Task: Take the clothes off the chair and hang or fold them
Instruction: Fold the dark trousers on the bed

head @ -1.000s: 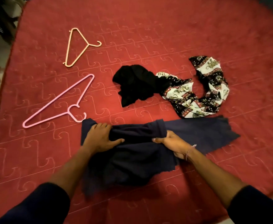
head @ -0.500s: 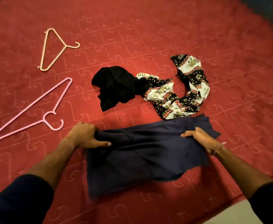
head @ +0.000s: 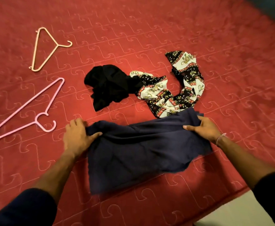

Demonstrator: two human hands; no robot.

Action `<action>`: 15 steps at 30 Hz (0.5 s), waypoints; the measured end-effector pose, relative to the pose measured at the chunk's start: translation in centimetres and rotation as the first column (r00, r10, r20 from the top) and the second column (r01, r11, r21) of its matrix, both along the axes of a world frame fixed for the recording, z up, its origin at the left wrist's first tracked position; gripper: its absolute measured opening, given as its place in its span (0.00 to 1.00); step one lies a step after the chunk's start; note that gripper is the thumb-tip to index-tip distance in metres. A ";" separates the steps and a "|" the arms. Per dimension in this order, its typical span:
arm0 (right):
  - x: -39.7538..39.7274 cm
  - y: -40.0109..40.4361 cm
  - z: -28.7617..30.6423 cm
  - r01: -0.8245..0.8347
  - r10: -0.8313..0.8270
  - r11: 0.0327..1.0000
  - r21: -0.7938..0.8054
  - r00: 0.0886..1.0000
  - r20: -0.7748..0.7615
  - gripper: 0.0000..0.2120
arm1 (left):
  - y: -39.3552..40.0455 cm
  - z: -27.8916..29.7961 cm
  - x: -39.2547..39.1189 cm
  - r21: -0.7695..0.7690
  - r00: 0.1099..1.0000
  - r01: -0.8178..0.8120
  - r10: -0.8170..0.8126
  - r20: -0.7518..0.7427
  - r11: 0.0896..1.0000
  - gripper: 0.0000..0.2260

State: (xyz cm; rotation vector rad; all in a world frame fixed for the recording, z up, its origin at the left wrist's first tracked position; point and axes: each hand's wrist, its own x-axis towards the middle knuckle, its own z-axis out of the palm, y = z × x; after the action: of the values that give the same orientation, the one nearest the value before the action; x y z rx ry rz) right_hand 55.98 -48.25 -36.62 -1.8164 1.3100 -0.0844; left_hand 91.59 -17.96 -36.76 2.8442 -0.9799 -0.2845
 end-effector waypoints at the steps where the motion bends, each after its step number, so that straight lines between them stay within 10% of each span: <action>1: -0.1 0.1 -0.4 -0.043 0.030 0.989 -0.144 0.995 -0.090 0.15 | 0.2 -0.2 -1.5 -0.051 0.971 -0.224 0.219 -0.093 0.973 0.39; 4: -0.5 0.8 -1.4 -0.111 -0.009 0.902 -0.417 0.962 -0.274 0.30 | -0.2 -0.7 -5.8 0.021 0.708 -0.647 0.611 -0.353 0.762 0.43; 8: -0.9 1.1 -1.7 0.096 -0.206 0.956 -0.278 0.893 -0.400 0.57 | -0.6 -2.3 -7.5 0.025 0.657 -0.691 0.641 -0.397 0.723 0.39; 15: -0.4 0.9 -1.6 0.232 -0.231 0.972 -0.018 0.952 -0.203 0.33 | 1.6 -2.5 -6.9 -0.148 0.675 -0.672 0.518 -0.526 0.725 0.25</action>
State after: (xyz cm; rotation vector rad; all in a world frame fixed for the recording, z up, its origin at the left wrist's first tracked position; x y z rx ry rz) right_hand 55.56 -47.36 -38.22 -1.6934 1.6647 -0.0209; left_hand 84.71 -16.35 -39.24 2.4240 0.0465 -0.5988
